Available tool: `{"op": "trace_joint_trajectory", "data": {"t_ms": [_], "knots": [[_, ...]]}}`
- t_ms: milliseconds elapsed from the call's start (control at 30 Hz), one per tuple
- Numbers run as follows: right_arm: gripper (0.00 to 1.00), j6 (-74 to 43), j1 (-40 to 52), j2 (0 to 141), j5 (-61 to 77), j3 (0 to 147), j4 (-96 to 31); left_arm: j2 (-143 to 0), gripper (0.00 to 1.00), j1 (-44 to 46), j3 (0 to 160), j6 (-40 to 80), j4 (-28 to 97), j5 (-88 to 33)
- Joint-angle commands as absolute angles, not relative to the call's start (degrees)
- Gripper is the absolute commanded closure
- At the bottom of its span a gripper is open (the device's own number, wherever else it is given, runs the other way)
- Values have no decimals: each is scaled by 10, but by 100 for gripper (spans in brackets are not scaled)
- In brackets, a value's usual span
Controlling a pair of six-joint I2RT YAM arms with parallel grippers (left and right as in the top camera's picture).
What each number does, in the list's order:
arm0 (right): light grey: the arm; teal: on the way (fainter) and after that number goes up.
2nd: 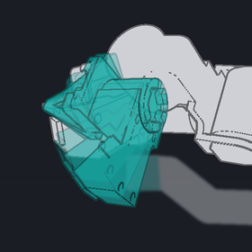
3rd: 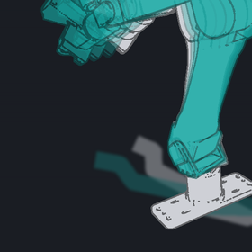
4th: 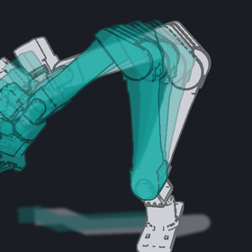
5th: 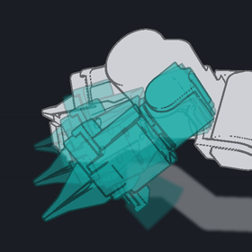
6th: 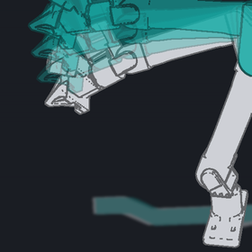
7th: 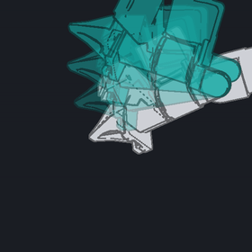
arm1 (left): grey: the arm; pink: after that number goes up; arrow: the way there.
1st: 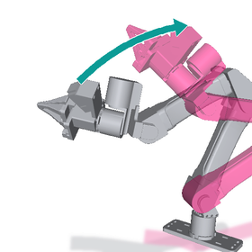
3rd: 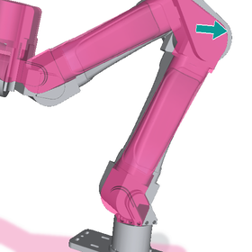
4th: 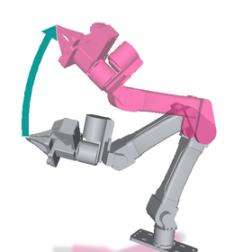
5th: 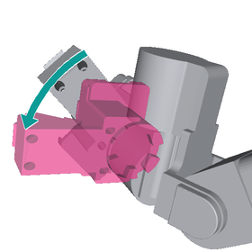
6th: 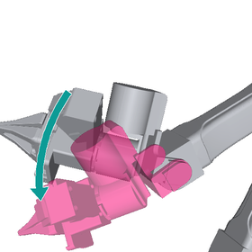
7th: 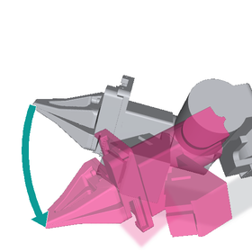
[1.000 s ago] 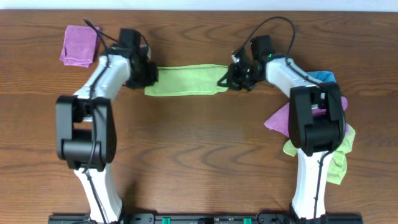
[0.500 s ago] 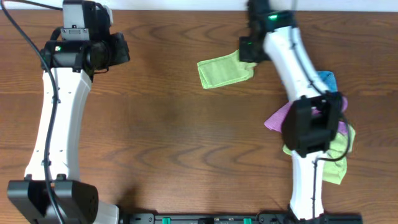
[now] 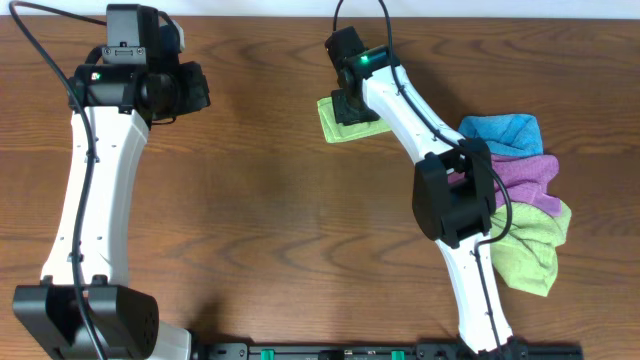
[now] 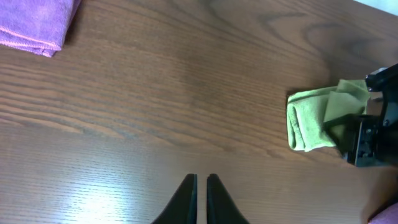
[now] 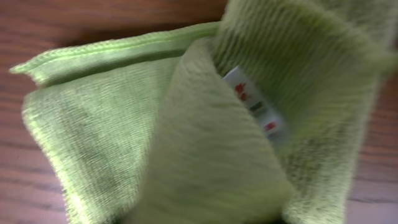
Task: Fold the cloth
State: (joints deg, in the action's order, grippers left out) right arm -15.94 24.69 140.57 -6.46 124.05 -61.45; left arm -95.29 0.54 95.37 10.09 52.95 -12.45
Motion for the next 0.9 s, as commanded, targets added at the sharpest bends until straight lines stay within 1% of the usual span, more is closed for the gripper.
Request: {"op": "trace_joint_trajectory", "data": {"t_ms": [0, 33, 67, 133, 200, 233, 300, 333, 367, 400, 433, 467, 500, 533, 600, 633, 667, 700, 733, 767, 800, 867], "knots": [[30, -136, 262, 1403, 52, 1245, -609, -955, 88, 3, 950, 92, 531, -114], [29, -136, 263, 1403, 103, 1247, -606, -957, 85, 3, 949, 92, 529, -110], [31, -136, 264, 1403, 143, 1251, -603, -959, 83, 3, 949, 92, 527, -109], [39, -136, 263, 1403, 185, 1257, -595, -964, 81, 3, 949, 92, 524, -110], [51, -136, 258, 1401, 185, 1266, -601, -971, 75, 3, 949, 93, 520, -110], [55, -135, 252, 1401, 185, 1275, -608, -977, 69, 3, 949, 93, 518, -110], [51, -135, 240, 1399, 185, 1303, -629, -991, 63, 4, 949, 93, 514, -120], [51, -131, 232, 1399, 185, 1326, -645, -1001, 60, 4, 949, 92, 511, -140], [48, -127, 221, 1397, 184, 1357, -665, -1016, 56, 6, 949, 92, 504, -165], [48, -121, 212, 1396, 183, 1386, -686, -1032, 51, 8, 949, 92, 495, -188], [52, -114, 201, 1395, 178, 1416, -707, -1053, 46, 11, 949, 92, 484, -215], [61, -115, 195, 1395, 167, 1434, -721, -1068, 43, 15, 949, 92, 476, -235], [82, -115, 187, 1395, 150, 1453, -736, -1086, 42, 21, 949, 93, 466, -258], [98, -115, 178, 1395, 125, 1466, -750, -1102, 42, 27, 949, 93, 456, -275], [99, -119, 163, 1395, 92, 1473, -767, -1139, 40, 43, 949, 98, 432, -302], [99, -119, 152, 1395, 88, 1473, -775, -1159, 37, 52, 949, 104, 415, -316], [99, -119, 141, 1397, 88, 1468, -778, -1180, 32, 64, 949, 109, 396, -332], [98, -119, 129, 1398, 88, 1458, -777, -1199, 24, 76, 949, 116, 373, -346], [99, -121, 118, 1398, 90, 1448, -773, -1214, 20, 86, 949, 125, 355, -355], [99, -126, 105, 1398, 97, 1432, -765, -1232, 10, 99, 949, 137, 331, -361], [99, -128, 95, 1398, 101, 1418, -757, -1244, 2, 109, 949, 151, 312, -361], [99, -128, 80, 1398, 117, 1387, -735, -1260, 3, 125, 949, 168, 272, -372]]}}
